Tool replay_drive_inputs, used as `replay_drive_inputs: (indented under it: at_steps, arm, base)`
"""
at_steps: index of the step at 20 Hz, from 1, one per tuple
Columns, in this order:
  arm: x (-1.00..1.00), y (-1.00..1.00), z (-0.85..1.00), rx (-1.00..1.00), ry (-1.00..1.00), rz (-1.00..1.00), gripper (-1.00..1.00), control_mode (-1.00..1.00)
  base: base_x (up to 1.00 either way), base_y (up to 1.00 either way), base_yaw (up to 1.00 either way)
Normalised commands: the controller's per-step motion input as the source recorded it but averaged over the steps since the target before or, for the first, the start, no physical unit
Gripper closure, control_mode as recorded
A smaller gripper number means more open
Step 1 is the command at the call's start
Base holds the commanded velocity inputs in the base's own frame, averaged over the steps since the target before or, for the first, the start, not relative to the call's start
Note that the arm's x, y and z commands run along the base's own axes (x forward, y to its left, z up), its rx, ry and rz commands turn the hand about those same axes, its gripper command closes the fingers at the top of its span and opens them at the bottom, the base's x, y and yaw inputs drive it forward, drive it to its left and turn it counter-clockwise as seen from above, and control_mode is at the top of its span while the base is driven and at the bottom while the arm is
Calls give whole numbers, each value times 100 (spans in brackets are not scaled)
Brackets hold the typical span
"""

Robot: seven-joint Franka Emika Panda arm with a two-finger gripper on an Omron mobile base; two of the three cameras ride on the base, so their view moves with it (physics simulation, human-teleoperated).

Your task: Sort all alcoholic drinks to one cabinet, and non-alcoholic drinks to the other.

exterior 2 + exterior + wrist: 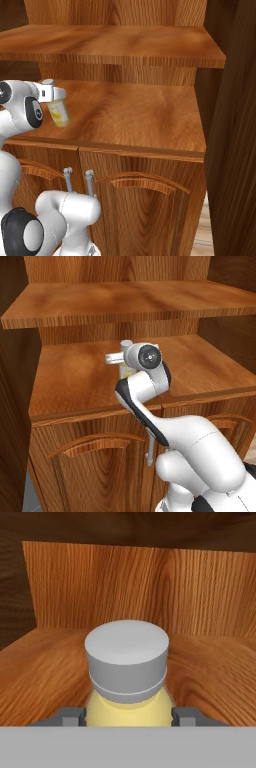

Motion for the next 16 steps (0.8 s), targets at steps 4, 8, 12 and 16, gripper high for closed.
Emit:
replay_drive_inputs:
  at_steps: [4, 8, 12, 16]
  arm:
    - [10, 0, -25, 0, -1, 1, 100, -100]
    - [14, 0, -26, 0, 0, 1, 100, -100]
    - [10, -5, -38, 0, 0, 0, 100, -100]
    - [0, -10, -51, 0, -3, 0, 100, -100]
  base:
    - [0, 0, 0]
    - [0, 0, 0]
    - [0, 0, 0]
    - [0, 0, 0]
